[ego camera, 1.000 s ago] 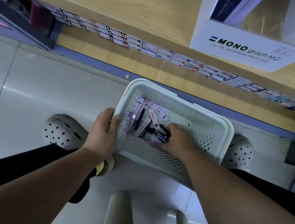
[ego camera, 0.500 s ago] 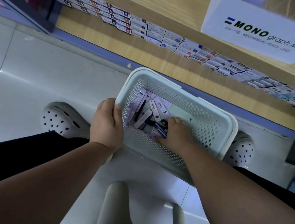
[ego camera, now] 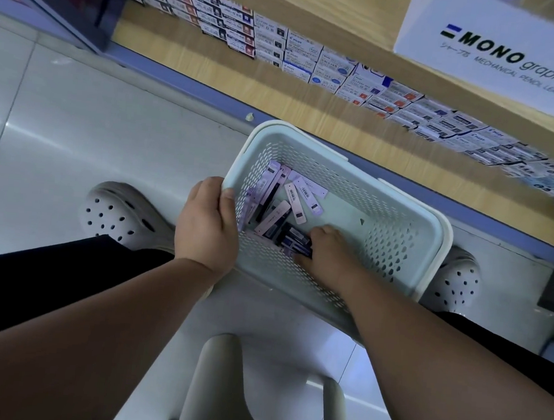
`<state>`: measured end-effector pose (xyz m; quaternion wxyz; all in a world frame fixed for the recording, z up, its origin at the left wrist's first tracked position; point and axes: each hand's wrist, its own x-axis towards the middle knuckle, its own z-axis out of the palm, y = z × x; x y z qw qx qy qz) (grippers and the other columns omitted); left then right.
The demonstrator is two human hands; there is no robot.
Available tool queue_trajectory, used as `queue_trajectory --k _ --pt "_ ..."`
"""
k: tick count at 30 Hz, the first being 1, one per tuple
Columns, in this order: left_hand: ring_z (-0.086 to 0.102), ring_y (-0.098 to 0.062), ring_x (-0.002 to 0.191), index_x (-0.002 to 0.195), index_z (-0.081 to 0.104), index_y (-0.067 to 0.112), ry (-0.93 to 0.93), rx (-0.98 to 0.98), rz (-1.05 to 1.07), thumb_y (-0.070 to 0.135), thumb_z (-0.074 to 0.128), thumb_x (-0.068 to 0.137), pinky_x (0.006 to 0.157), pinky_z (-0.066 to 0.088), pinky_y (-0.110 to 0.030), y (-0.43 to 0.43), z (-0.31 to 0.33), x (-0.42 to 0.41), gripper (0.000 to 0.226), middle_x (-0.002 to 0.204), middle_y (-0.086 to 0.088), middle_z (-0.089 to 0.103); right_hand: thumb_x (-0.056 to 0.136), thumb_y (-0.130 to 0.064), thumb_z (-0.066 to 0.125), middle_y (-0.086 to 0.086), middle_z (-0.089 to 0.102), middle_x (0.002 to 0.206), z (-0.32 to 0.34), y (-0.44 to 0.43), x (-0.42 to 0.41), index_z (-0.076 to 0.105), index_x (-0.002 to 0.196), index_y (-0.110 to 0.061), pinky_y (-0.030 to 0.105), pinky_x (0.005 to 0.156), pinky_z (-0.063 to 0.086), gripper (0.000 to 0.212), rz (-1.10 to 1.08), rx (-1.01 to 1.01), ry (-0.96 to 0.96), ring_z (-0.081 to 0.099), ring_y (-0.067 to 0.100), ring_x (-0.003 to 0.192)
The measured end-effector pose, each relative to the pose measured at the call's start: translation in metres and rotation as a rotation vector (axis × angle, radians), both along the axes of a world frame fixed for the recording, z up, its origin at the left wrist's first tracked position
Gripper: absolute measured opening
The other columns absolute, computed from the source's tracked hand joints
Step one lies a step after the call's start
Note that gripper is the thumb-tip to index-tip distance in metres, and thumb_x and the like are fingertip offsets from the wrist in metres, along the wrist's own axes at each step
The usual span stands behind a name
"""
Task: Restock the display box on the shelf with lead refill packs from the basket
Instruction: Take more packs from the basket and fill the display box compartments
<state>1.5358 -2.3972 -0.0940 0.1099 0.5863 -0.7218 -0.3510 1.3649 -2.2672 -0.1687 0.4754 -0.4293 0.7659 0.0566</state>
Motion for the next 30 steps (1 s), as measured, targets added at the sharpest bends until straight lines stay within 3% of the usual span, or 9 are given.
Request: queue_trajectory --k 5,10,19,24,30 --pt "0.036 -0.016 0.077 0.092 0.053 0.01 0.008 -0.016 0.011 0.027 0.035 0.1 0.065 0.022 -0.029 0.0006 -0.0025 -0.0005 0.026 0.086 -0.003 0.05 0.094 -0.047 0.061 0.015 0.046 0.123 -0.0018 0.003 0.0027 0.061 0.119 -0.005 0.03 0.102 0.035 0.048 0.01 0.06 -0.038 0.04 0.032 0.125" --pt "0.038 -0.016 0.077 0.093 0.053 0.01 0.008 -0.012 0.002 0.028 0.034 0.1 0.065 0.022 -0.03 0.0 -0.004 0.0005 0.028 0.088 -0.004 0.052 0.098 -0.042 0.057 0.02 0.055 0.124 -0.0017 -0.0011 0.0027 0.06 0.122 -0.004 0.032 0.095 0.041 0.046 0.034 0.088 -0.057 0.051 0.033 0.119" --pt "0.045 -0.023 0.083 0.096 0.055 0.01 0.016 -0.006 0.012 0.028 0.034 0.1 0.067 0.025 -0.028 -0.0002 -0.0028 0.0001 0.028 0.09 -0.002 0.051 0.099 -0.049 0.052 0.019 0.052 0.131 0.0015 -0.0053 0.0044 0.054 0.13 -0.004 0.033 0.097 0.04 0.054 0.071 0.115 -0.08 0.05 0.032 0.123" --pt "0.046 -0.023 0.084 0.095 0.055 0.01 0.02 -0.001 0.002 0.029 0.034 0.1 0.067 0.026 -0.03 0.0001 -0.0018 0.0008 0.029 0.091 -0.006 0.054 0.102 -0.046 0.047 0.019 0.054 0.132 0.0009 -0.0051 0.0045 0.053 0.128 -0.006 0.033 0.09 0.042 0.049 0.069 0.143 -0.128 0.053 0.032 0.119" --pt "0.045 -0.022 0.083 0.096 0.055 0.01 0.021 -0.003 -0.004 0.029 0.034 0.1 0.067 0.026 -0.029 -0.0001 -0.0021 0.0008 0.028 0.091 -0.005 0.053 0.099 -0.053 0.048 0.015 0.06 0.128 -0.001 -0.0062 0.0015 0.058 0.128 -0.01 0.035 0.095 0.048 0.053 0.052 0.16 -0.195 0.057 0.029 0.113"
